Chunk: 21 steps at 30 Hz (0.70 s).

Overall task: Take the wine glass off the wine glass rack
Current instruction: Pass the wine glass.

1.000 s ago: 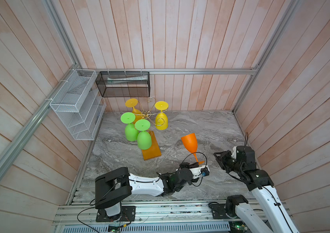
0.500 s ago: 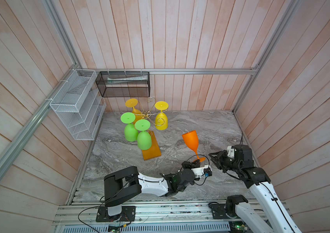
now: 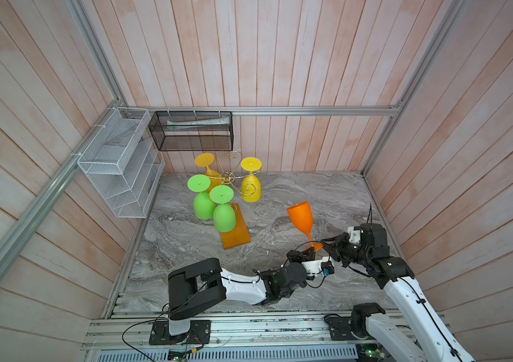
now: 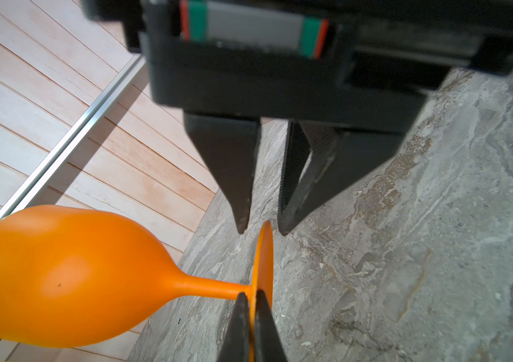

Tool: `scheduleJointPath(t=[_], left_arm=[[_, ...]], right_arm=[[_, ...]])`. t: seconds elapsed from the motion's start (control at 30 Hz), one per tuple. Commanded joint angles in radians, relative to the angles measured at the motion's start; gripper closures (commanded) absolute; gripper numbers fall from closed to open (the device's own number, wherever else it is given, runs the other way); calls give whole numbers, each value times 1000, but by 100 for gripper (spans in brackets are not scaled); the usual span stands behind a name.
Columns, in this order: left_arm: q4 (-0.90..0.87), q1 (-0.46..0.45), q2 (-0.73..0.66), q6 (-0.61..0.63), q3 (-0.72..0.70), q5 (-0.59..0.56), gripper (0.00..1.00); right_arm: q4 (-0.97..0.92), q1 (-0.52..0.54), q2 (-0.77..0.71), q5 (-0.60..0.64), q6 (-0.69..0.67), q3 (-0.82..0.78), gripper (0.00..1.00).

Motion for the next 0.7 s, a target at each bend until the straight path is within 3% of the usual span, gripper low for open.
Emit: scheduleJointPath(t=[0.0,0.47,0.67], left_arm=[[39,-7,20,10,33,3,100],[57,-10,38,15,40,4,100],[59,-10,42,16,45,0,100]], right_arm=[[39,5,11,-18,1,-19,82],[75,23,26,-18,16,-51,100],[85,32,28,-15,16,-55,100]])
